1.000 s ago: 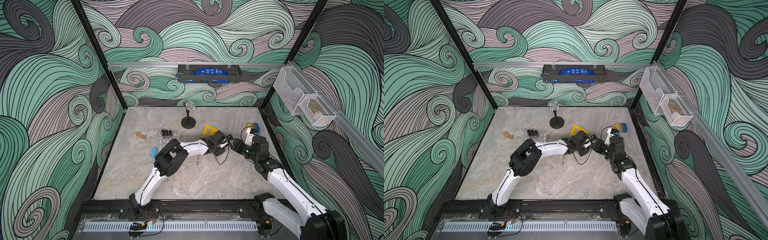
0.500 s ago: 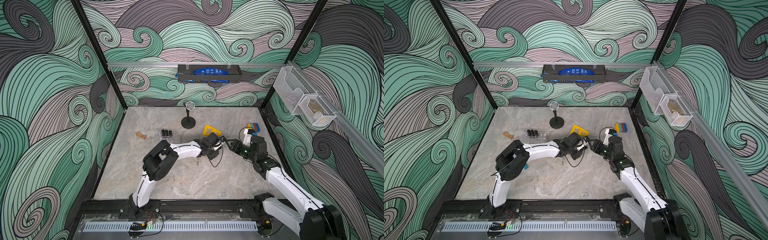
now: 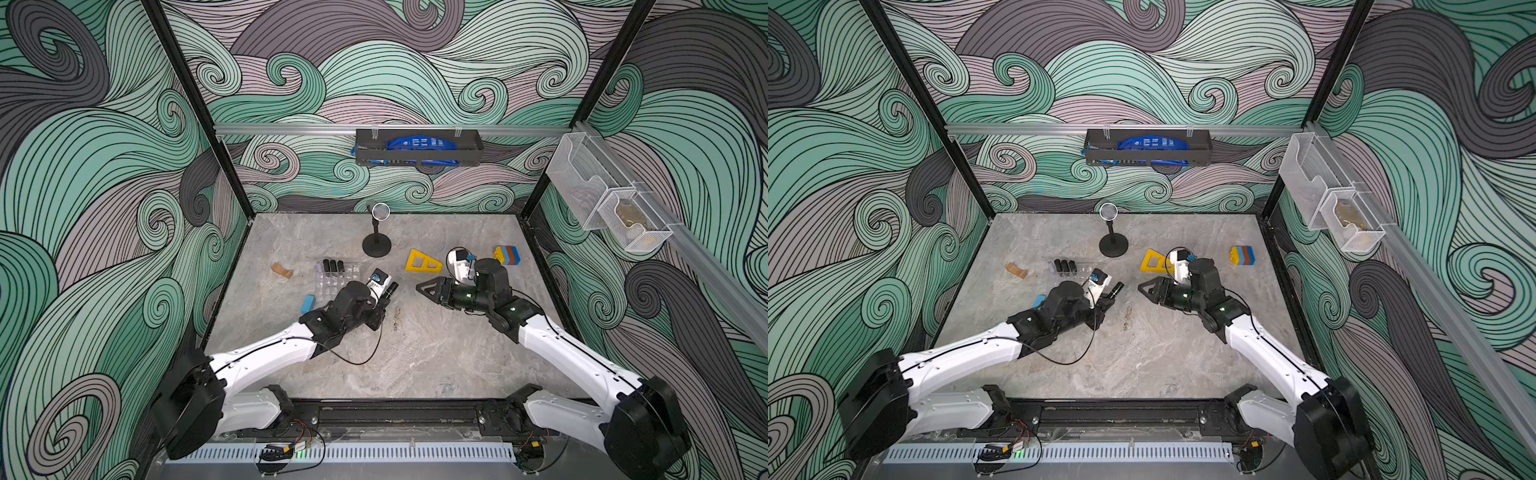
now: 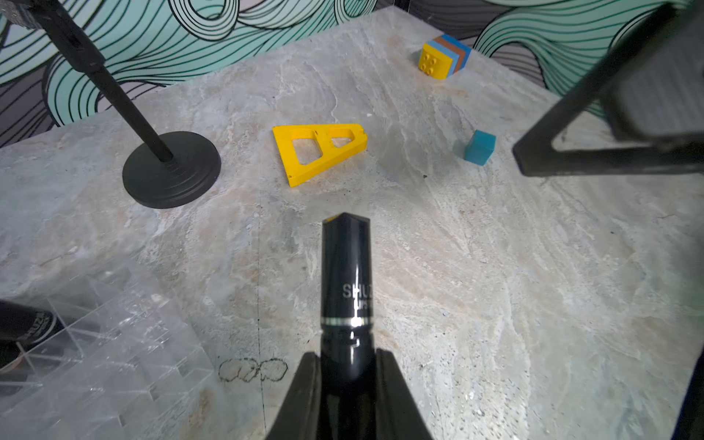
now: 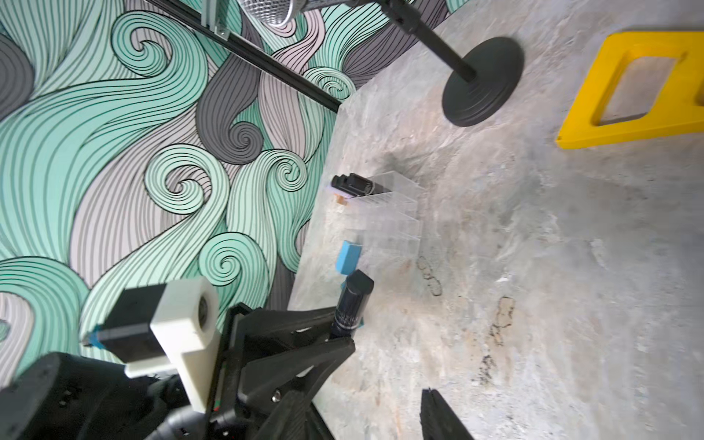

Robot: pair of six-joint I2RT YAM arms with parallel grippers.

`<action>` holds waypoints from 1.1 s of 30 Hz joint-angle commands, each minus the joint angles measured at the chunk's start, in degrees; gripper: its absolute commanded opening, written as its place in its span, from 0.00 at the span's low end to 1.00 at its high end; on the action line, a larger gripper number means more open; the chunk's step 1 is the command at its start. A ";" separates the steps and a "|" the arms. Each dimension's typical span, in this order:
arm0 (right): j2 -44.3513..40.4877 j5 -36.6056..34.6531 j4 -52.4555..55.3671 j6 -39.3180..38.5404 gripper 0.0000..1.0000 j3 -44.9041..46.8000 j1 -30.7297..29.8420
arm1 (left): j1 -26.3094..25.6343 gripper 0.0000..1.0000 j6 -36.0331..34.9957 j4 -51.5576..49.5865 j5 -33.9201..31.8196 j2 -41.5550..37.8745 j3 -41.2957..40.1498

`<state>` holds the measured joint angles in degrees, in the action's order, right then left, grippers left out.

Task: Arrange the lipsticks in the organizer
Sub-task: Pick up the lipstick at the center of the board.

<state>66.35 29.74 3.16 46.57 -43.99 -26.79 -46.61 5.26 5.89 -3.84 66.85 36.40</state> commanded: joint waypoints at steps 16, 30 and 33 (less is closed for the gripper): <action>11.72 0.47 7.33 -1.59 0.50 -15.65 -10.35 | 0.12 0.06 -0.98 12.44 5.33 -9.61 -5.99; 15.74 0.63 6.53 -0.99 0.40 -18.06 -8.97 | 0.07 0.06 -2.25 12.49 4.85 -9.64 -6.17; 15.95 0.96 5.65 -0.44 0.37 -17.76 -8.70 | 0.10 0.06 -2.25 12.55 4.81 -9.39 -6.19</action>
<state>81.87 30.44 10.00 45.67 -61.19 -35.94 -46.61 3.86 16.75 0.49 58.15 30.17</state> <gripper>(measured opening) 0.371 0.219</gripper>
